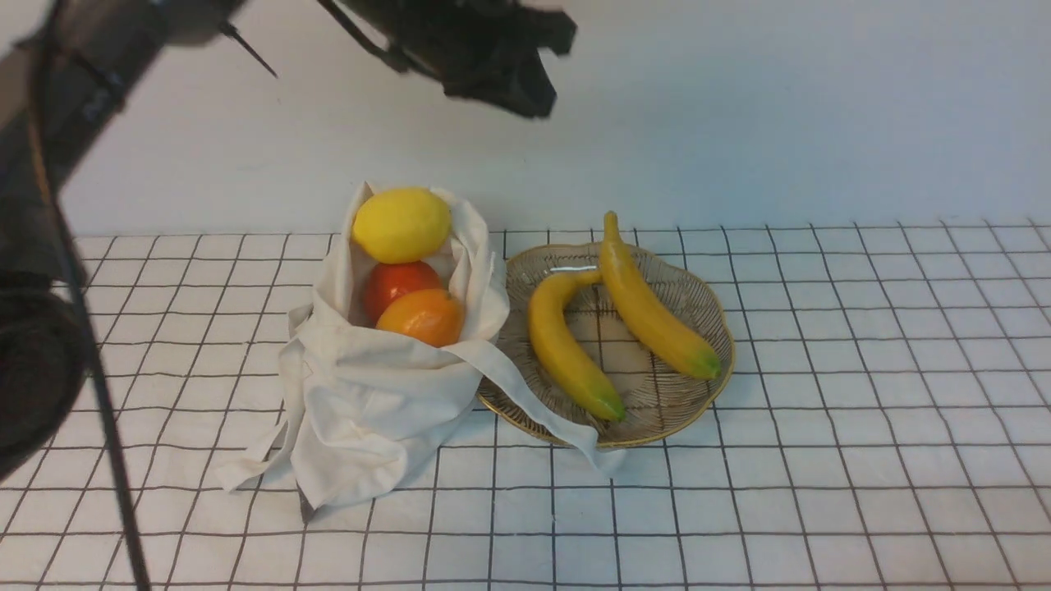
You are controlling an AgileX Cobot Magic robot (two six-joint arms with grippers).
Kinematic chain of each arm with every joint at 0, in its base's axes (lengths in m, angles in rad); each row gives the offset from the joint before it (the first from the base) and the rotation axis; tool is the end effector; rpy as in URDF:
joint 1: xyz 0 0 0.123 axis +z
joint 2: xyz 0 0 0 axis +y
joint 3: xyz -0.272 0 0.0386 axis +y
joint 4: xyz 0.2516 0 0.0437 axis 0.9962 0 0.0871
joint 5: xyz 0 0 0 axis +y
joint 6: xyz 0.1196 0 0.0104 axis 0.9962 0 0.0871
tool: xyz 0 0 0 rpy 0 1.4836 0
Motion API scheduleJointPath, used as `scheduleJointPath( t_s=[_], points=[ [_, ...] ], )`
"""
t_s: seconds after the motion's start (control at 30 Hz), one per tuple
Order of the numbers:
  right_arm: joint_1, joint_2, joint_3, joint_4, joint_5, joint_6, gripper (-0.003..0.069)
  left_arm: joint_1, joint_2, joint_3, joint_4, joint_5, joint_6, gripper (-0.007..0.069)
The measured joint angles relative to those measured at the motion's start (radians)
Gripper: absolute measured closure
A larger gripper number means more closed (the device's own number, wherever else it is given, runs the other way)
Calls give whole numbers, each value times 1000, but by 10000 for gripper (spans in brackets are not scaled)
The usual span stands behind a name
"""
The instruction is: Take the fruit out of the bag on the white checkered tablecloth and place them on the plate.
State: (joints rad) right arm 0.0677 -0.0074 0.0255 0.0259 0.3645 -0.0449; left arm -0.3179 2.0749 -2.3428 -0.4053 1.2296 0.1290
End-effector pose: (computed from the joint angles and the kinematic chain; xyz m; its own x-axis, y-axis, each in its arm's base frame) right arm 0.0946 0.0075 0.1637 -0.2887 -0.0403 -0.9566 -0.0825 0.9964 -0.0171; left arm 0.4325 -0.1893 0.3677 -0.7188 0.2232 -0.6584 0.5142 0.8081 -0.2874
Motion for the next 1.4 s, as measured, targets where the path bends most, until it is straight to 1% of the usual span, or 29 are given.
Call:
scheduleJointPath(
  t_s=[0.03, 0.1, 0.2, 0.23, 0.37, 0.4, 0.5, 0.57, 0.63, 0.73, 0.83, 0.9, 0.97, 1.03, 1.1, 1.13, 1.2, 1.4],
  points=[
    [0, 0, 0, 0, 0, 0, 673, 0, -52, -4, 34, 4, -10, 624],
    [0, 0, 0, 0, 0, 0, 673, -3, -88, 3, 52, 8, -15, 629],
    [0, 0, 0, 0, 0, 0, 673, -26, -223, 101, 103, 23, -11, 632],
    [0, 0, 0, 0, 0, 0, 673, -26, -231, 110, 105, 24, -11, 632],
    [0, 0, 0, 0, 0, 0, 673, -35, -469, 401, 180, 26, -15, 632],
    [0, 0, 0, 0, 0, 0, 673, -35, -480, 415, 180, 26, -15, 632],
    [0, 0, 0, 0, 0, 0, 673, -35, -632, 627, 219, 26, -12, 632],
    [0, 0, 0, 0, 0, 0, 673, -35, -761, 819, 244, 21, -12, 632],
    [0, 0, 0, 0, 0, 0, 673, -35, -897, 1011, 258, -45, -22, 632],
    [0, 0, 0, 0, 0, 0, 673, -35, -1157, 1321, 262, -243, -39, 632],
    [0, 0, 0, 0, 0, 0, 673, -35, -1328, 1510, 255, -387, -49, 632],
    [0, 0, 0, 0, 0, 0, 673, -35, -1534, 1709, 235, -526, -59, 632],
    [0, 0, 0, 0, 0, 0, 673, -35, -1646, 1831, 214, -598, -67, 632],
    [0, 0, 0, 0, 0, 0, 673, -35, -1774, 1934, 206, -649, -77, 632],
    [0, 0, 0, 0, 0, 0, 673, -35, -1844, 1981, 204, -671, -87, 632],
    [0, 0, 0, 0, 0, 0, 673, -35, -1930, 2028, 196, -705, -100, 632],
    [0, 0, 0, 0, 0, 0, 673, -35, -2017, 2069, 182, -737, -129, 632],
    [0, 0, 0, 0, 0, 0, 673, -35, -2086, 2165, 174, -820, -158, 632]
  ],
)
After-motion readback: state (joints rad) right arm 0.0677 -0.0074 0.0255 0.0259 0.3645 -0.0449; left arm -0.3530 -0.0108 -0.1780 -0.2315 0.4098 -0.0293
